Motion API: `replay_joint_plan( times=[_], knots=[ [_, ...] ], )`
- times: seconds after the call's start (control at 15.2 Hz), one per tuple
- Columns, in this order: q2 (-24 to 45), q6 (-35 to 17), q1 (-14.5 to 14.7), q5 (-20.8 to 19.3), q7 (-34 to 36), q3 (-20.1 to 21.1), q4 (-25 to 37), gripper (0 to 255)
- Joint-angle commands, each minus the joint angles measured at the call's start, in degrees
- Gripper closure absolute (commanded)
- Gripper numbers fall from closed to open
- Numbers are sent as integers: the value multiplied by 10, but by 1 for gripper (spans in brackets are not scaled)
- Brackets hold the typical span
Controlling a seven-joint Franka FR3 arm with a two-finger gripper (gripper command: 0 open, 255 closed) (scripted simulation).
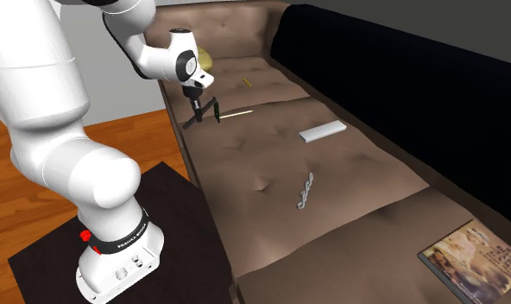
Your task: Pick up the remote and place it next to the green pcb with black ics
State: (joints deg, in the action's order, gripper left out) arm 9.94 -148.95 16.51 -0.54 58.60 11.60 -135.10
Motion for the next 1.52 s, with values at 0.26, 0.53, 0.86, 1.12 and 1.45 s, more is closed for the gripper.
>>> replay_joint_plan(
  times=[0.26,0.53,0.86,1.12,1.45],
  knots=[
    [25,-26,3,-8,5,-3,-6,255],
    [25,-26,3,-8,5,-3,-6,255],
    [24,-25,3,-7,5,-3,-6,0],
    [-12,9,-2,5,-4,2,-7,0],
    [-43,42,-4,16,-11,4,-4,0]
  ],
)
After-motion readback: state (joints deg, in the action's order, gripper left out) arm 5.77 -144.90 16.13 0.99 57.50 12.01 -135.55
